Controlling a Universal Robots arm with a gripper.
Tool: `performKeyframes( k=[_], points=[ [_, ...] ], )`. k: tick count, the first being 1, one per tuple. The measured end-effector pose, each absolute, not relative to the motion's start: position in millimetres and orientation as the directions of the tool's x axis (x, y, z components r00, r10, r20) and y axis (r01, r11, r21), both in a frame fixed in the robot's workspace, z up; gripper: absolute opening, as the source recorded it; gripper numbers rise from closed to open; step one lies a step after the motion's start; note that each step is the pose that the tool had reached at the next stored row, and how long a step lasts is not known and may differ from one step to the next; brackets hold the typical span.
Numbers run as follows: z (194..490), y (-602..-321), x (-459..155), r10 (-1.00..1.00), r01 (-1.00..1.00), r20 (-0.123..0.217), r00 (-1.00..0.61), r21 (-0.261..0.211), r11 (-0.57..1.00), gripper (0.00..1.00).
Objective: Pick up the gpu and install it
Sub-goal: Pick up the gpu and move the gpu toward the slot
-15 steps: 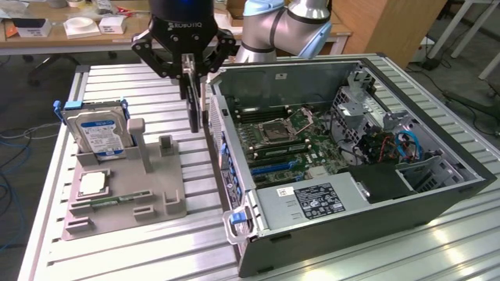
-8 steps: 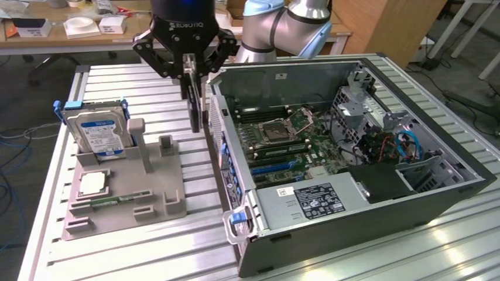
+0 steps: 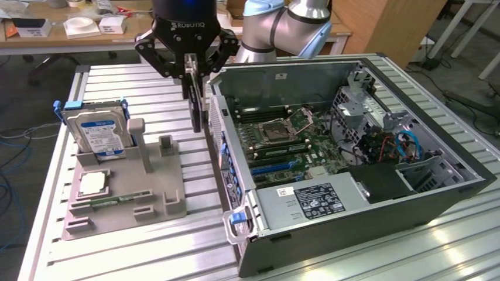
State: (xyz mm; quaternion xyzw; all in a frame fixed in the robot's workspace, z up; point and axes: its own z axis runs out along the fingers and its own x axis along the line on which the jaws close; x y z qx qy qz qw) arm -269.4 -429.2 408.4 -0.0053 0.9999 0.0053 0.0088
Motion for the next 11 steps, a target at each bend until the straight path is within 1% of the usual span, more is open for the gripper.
performKeyframes(
  k=[11],
  points=[
    [408.3, -429.2, -264.0, -0.011, -0.011, -0.018, -1.000, 0.011, 1.000, 0.27]
  ],
)
